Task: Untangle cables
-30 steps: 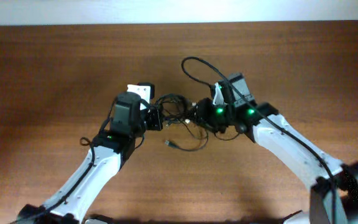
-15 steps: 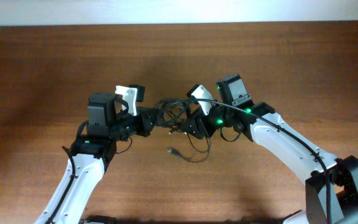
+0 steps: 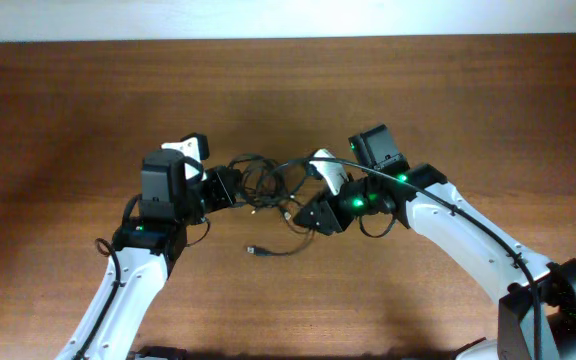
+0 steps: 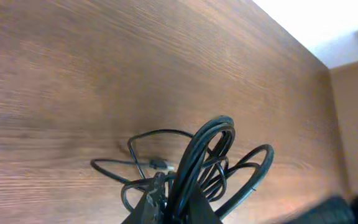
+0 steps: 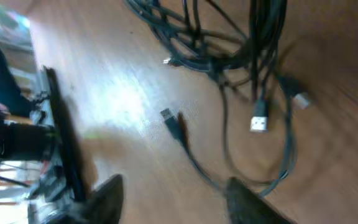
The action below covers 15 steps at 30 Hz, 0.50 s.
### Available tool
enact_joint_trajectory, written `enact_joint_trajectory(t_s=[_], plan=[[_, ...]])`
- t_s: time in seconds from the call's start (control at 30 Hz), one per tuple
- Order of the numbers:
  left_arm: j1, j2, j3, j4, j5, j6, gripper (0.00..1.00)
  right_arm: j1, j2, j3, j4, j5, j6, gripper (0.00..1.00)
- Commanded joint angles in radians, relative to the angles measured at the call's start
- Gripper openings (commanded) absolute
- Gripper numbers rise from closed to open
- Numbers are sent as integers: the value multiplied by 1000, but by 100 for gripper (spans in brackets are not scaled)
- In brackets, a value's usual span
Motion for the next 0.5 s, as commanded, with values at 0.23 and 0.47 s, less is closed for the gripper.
enact_joint_trajectory(t_s=[0.23,0.47], plan=[[1,-19,9,9,96,-13,0,77,164,-18,241,114,-23,33],[1,-19,9,-14,92,-13,0,74,128,-3,289,-388,-48,4]])
